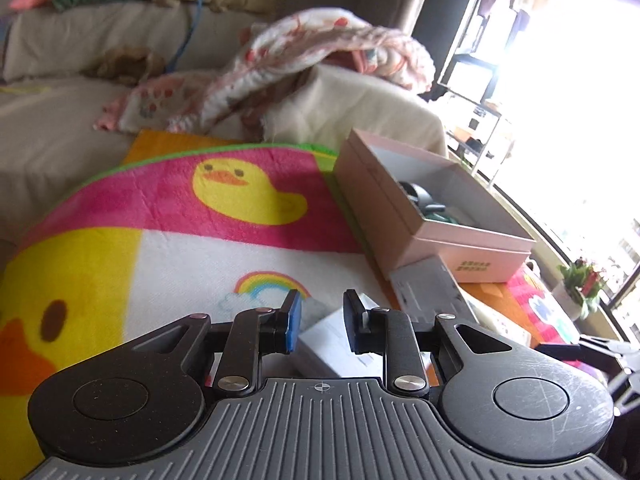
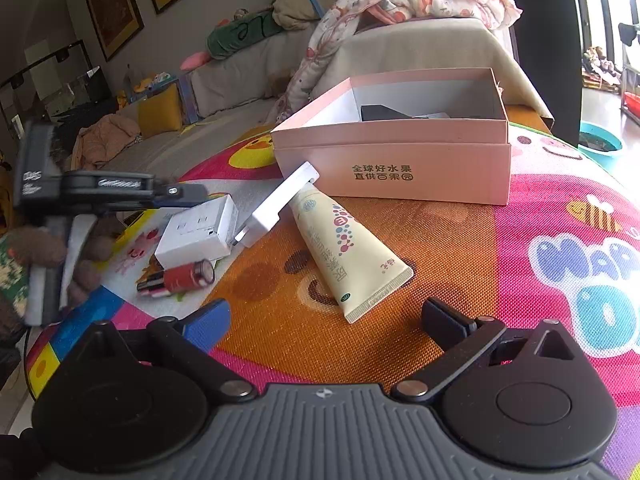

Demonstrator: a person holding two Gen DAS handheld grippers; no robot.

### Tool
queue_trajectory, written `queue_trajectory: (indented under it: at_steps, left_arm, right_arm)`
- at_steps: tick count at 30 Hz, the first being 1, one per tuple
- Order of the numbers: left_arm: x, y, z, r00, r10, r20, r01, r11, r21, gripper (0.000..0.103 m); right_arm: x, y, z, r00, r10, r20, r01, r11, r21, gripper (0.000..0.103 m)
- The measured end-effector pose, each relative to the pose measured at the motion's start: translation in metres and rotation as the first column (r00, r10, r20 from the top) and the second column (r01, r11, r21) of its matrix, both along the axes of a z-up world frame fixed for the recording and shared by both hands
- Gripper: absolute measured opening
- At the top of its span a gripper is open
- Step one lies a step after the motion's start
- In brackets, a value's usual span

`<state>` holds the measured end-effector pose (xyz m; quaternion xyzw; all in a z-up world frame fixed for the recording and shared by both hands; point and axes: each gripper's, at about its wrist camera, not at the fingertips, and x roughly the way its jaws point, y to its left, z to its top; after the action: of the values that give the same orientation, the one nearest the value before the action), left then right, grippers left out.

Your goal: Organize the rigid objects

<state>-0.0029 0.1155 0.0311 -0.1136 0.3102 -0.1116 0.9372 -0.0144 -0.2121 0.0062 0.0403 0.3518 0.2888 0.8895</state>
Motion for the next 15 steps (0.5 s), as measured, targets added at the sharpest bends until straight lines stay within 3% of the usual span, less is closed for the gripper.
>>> queue_trajectory:
  at_steps: [2,5,8,12,15]
  left_arm:
    - [-0.019,-0.006,0.006,1.0,-0.003,0.019,0.003,1.0,0.027,0.025]
    - [-0.041,-0.015,0.007,0.999,-0.03,-0.012,0.03,0.999,0.037,0.025]
    - [-0.069,-0.038,0.008,0.993,-0.119,0.005,0.117,0.987,0.107,0.025]
    - [-0.089,-0.084,-0.001,0.958,-0.288,-0.01,0.277,0.91,0.31,0.031]
    - [-0.085,-0.097,-0.012,0.953,-0.302,-0.035,0.294,0.884,0.364,0.033]
  right_arm:
    - [0.0,0.0,0.0,1.0,0.0,0.0,0.0,1.0,0.0,0.102]
    - [0.0,0.0,0.0,1.0,0.0,0.0,0.0,1.0,0.0,0.102]
    - [0.0,0.0,0.0,1.0,-0.001,0.0,0.001,1.0,0.002,0.102]
    - [0.0,0.001,0.0,1.0,-0.003,0.0,0.003,1.0,0.001,0.102]
    - [0.0,0.001,0.0,1.0,-0.003,0.0,0.003,1.0,-0.001,0.102]
